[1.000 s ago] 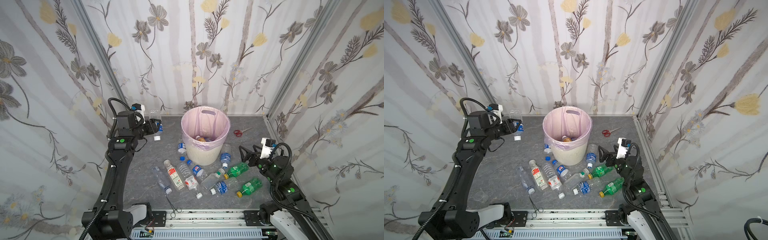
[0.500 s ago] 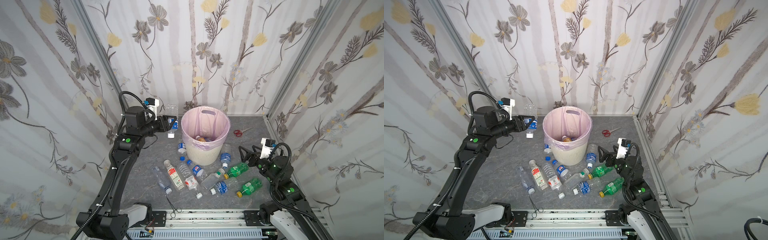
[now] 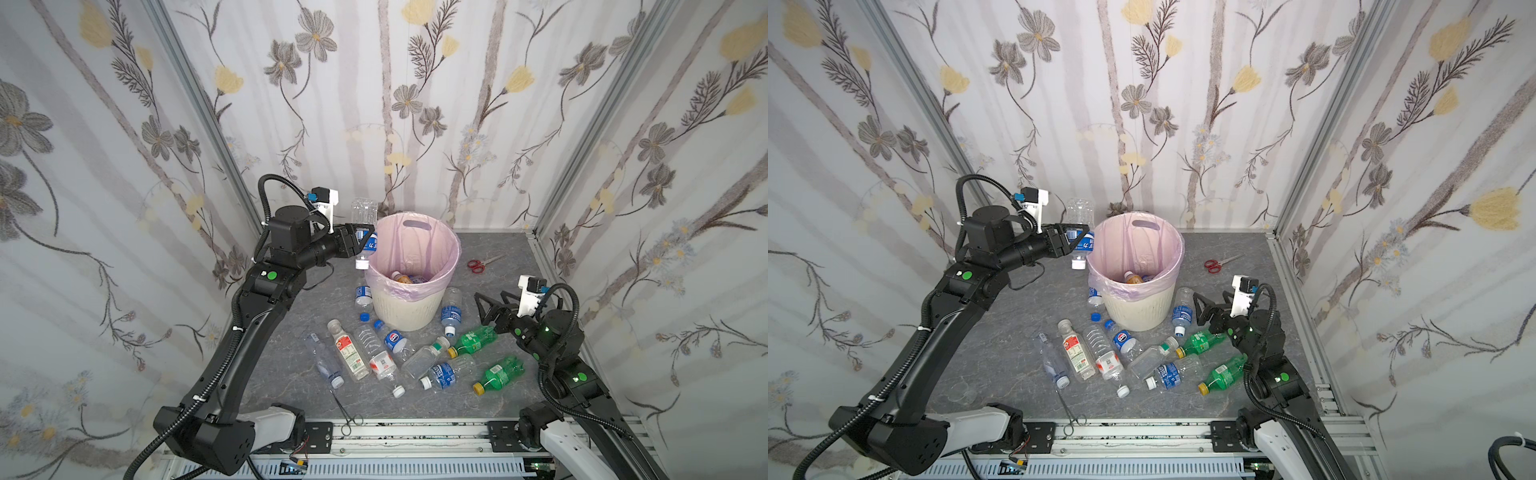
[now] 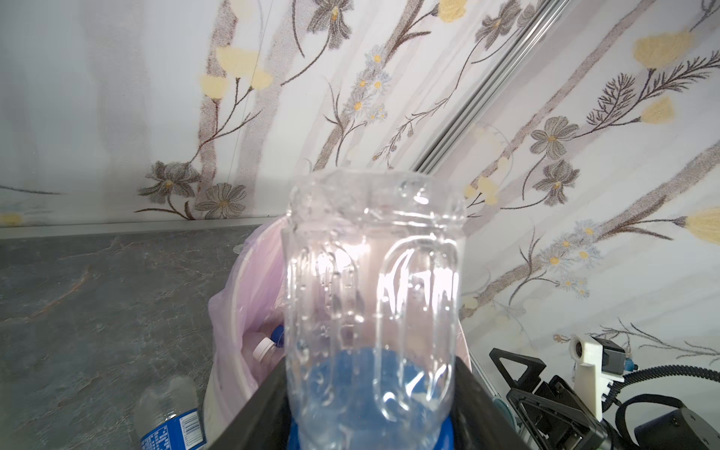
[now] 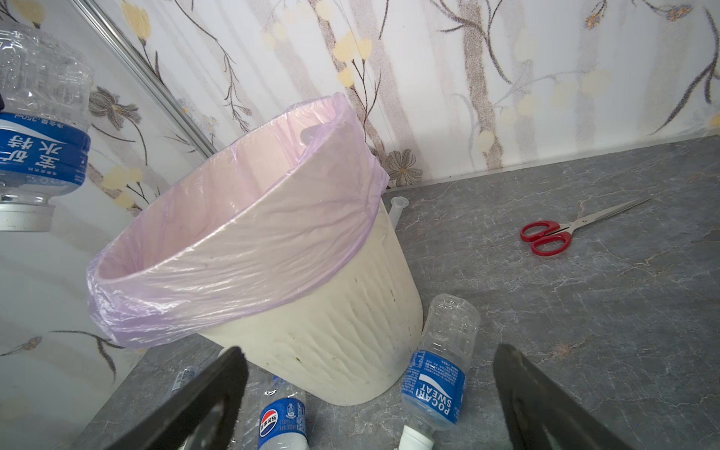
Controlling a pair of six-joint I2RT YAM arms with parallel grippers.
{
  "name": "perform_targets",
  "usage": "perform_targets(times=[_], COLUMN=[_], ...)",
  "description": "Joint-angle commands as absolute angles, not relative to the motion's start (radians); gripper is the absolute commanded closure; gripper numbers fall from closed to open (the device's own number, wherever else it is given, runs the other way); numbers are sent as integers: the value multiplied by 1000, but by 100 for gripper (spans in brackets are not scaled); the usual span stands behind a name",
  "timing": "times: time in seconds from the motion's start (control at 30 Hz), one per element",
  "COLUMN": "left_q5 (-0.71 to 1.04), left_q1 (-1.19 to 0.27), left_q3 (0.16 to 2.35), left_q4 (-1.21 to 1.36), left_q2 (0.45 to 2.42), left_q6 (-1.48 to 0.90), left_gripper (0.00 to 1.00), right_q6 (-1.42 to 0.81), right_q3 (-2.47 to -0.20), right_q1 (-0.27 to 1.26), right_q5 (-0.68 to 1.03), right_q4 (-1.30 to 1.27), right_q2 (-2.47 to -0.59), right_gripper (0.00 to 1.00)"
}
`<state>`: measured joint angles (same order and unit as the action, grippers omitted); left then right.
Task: Put the plastic bottles in the bin
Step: 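Lift the blue-label water bottle with the left gripper and carry it over the bin, then open the left gripper to drop the water bottle into the bin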
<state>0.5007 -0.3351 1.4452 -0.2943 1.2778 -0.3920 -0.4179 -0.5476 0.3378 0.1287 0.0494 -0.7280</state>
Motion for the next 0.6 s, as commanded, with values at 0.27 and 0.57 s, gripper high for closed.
perform_targets(times=[0.27,0.57], left_q5=[471,453], left_q1=[-382,-392], left_q3=[1444,1412], left_q4=[-149,-101], left_q2=[1323,1384], left_q6=[-426,-435], left_gripper=[42,42], right_q6=[-426,-429], right_q3=[-556,-552], right_q1=[338,340], right_q5=[149,156], right_q4=[17,12], right_q2=[-739,-751], right_gripper=[1,1])
